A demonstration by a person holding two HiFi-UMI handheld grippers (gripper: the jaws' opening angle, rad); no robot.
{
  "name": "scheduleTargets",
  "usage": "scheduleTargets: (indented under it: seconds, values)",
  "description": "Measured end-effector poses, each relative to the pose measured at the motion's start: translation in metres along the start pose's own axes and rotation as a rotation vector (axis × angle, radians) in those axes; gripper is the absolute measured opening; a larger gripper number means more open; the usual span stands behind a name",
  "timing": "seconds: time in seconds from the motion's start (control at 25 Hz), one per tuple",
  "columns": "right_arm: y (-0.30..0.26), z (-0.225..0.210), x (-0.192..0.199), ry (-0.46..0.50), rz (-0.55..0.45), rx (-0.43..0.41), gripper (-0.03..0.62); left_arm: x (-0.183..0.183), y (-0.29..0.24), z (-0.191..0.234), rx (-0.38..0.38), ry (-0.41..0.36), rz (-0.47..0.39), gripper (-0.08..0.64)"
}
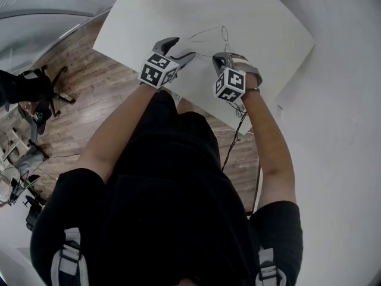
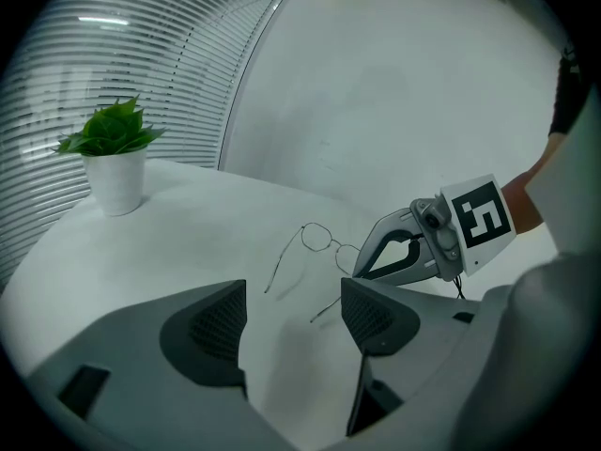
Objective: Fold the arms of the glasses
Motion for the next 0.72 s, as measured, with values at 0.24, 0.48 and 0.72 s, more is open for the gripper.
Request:
scheduleTargets:
  seconds: [0.24,0.48,0.72]
  values:
    - [0.006,0.003,-0.003,0.009,-0.018,-0.001,0.011,-0.012,-0.007,0.002,0.01,-0.032,0.001,0.314]
    - [0.014,0.01,-0.009,0.031,-0.043,-0.01,0.009,-0.017,-0.022,-0.001,0.019,-0.085,0.034,0.283]
    - [0.011,0.012,-0.017,0.056,-0.058,-0.024,0.009,-0.014,-0.04,0.007,0.018,-0.143,0.081,0.208]
Point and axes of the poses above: the fingertips, and each gripper's own axes: y backward along the fingers, z to its left, x out of its underside, the point moved 1 cm from there along y, backward along the fingers, and after that the axes turned 1 degree about y, right-handed, at the moved point
